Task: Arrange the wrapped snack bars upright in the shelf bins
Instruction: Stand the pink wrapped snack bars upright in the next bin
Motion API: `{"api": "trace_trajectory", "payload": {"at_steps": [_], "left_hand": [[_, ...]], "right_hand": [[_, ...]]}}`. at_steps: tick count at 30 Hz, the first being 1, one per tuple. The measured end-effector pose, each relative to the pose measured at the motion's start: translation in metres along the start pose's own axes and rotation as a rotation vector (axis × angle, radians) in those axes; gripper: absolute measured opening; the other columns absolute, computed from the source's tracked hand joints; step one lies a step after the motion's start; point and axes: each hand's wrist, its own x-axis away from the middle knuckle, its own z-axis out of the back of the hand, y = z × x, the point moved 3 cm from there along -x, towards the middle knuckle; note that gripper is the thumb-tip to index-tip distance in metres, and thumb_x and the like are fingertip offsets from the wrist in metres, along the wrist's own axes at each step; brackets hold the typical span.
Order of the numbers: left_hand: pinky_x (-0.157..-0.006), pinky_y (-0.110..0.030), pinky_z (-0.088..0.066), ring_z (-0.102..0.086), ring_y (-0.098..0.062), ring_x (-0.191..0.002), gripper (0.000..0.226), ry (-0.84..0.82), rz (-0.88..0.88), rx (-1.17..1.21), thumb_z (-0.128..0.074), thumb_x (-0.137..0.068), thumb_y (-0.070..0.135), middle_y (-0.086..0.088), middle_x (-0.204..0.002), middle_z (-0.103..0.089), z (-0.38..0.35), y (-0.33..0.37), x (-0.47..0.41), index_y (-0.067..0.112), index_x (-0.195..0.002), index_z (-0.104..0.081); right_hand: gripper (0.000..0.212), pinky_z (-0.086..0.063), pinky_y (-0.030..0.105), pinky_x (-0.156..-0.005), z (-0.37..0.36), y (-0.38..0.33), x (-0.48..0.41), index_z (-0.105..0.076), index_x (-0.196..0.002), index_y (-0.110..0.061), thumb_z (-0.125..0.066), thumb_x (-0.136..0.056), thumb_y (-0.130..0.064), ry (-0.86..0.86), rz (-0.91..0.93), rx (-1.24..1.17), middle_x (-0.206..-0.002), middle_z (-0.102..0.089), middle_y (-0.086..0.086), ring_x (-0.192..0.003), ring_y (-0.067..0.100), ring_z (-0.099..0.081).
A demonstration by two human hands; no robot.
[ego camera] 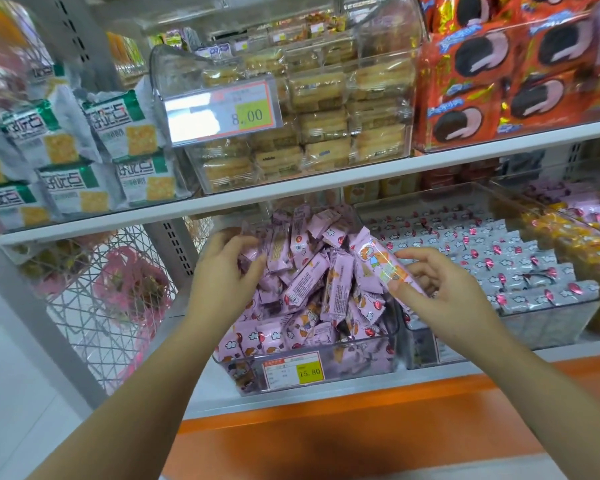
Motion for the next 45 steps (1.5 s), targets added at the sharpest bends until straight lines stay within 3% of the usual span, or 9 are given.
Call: {"api": "trace_trajectory", "payload": {"at_steps": [2, 7, 15, 24, 29, 33, 37, 41, 45], "left_hand": [[-0.090, -0.029, -0.043, -0.054, -0.008, -0.100, 0.022, -0.017, -0.137, 0.034, -0.058, -0.090, 0.026, 0.005, -0.112, -0.057, 0.006, 0.018, 0.011, 0.019, -0.111, -0.064], [-0.093, -0.018, -0.047, -0.056, 0.009, -0.101, 0.038, -0.844, -0.141, 0.236, -0.060, -0.088, 0.040, 0.018, -0.114, -0.061, -0.018, 0.060, 0.035, 0.027, -0.124, -0.058], [-0.104, -0.034, -0.040, -0.048, -0.017, -0.124, 0.080, -1.198, -0.150, -0.078, -0.065, -0.078, 0.056, 0.000, -0.143, -0.044, -0.063, 0.073, 0.033, 0.015, -0.141, -0.036], [-0.091, -0.034, -0.048, -0.053, -0.017, -0.106, 0.062, -1.185, -0.069, -0.043, -0.069, -0.079, 0.043, 0.002, -0.119, -0.051, -0.076, 0.066, 0.040, 0.019, -0.127, -0.038], [-0.066, -0.022, -0.038, -0.047, -0.007, -0.082, 0.051, -1.143, -0.097, -0.004, -0.068, -0.082, 0.040, 0.002, -0.110, -0.048, -0.071, 0.062, 0.036, 0.024, -0.122, -0.040], [-0.081, -0.017, -0.038, -0.045, 0.000, -0.091, 0.047, -1.067, -0.157, 0.032, -0.063, -0.087, 0.037, 0.011, -0.118, -0.048, -0.056, 0.063, 0.029, 0.032, -0.129, -0.041], [-0.055, -0.010, -0.035, -0.045, 0.001, -0.058, 0.031, -0.906, -0.223, 0.008, -0.060, -0.090, 0.036, 0.013, -0.074, -0.048, -0.035, 0.070, 0.022, 0.035, -0.119, -0.051], [-0.077, -0.032, -0.052, -0.061, -0.006, -0.078, 0.022, -0.598, -0.196, 0.118, -0.064, -0.084, 0.040, 0.013, -0.092, -0.062, -0.009, 0.063, 0.023, 0.042, -0.104, -0.056], [-0.055, -0.019, -0.047, -0.057, 0.000, -0.060, 0.012, -0.248, -0.016, 0.425, -0.067, -0.083, 0.028, 0.010, -0.084, -0.064, 0.017, 0.056, 0.026, 0.032, -0.091, -0.060]], "right_hand": [[0.033, -0.043, 0.006, -0.054, 0.001, 0.000, 0.000, -0.054, -0.114, -0.022, -0.066, -0.085, -0.014, 0.007, 0.000, -0.005, -0.089, -0.059, -0.009, -0.064, -0.013, -0.055], [0.032, -0.042, 0.005, -0.052, 0.001, -0.001, 0.002, -0.053, -0.113, -0.025, -0.066, -0.085, -0.014, 0.013, -0.007, -0.006, -0.087, -0.058, -0.012, -0.064, -0.016, -0.054], [0.031, -0.044, 0.007, -0.054, 0.008, -0.001, 0.003, -0.054, -0.110, -0.026, -0.068, -0.084, -0.016, 0.015, -0.004, 0.003, -0.086, -0.059, -0.012, -0.066, -0.013, -0.055], [0.031, -0.044, 0.009, -0.057, 0.003, -0.003, 0.002, -0.053, -0.109, -0.026, -0.067, -0.084, -0.015, -0.051, 0.013, -0.045, -0.084, -0.062, -0.009, -0.063, -0.009, -0.055], [0.031, -0.043, 0.008, -0.058, 0.004, -0.003, 0.003, -0.053, -0.110, -0.026, -0.067, -0.084, -0.015, -0.058, 0.020, -0.041, -0.085, -0.061, -0.009, -0.064, -0.009, -0.055], [0.032, -0.043, 0.007, -0.056, 0.005, -0.002, 0.003, -0.053, -0.110, -0.027, -0.067, -0.084, -0.014, -0.049, 0.015, -0.028, -0.085, -0.061, -0.009, -0.065, -0.010, -0.056], [0.033, -0.044, 0.008, -0.057, 0.004, -0.002, 0.002, -0.052, -0.110, -0.029, -0.067, -0.084, -0.016, -0.050, 0.013, -0.038, -0.086, -0.062, -0.010, -0.067, -0.008, -0.057], [0.036, -0.046, 0.009, -0.062, 0.002, -0.001, 0.004, -0.052, -0.116, -0.029, -0.066, -0.084, -0.017, -0.053, 0.014, -0.044, -0.093, -0.062, -0.012, -0.073, -0.005, -0.060], [0.044, -0.052, 0.014, -0.067, -0.003, -0.006, 0.008, -0.049, -0.113, -0.039, -0.064, -0.085, -0.008, -0.075, -0.003, -0.160, -0.097, -0.058, -0.017, -0.070, 0.000, -0.065]]}}
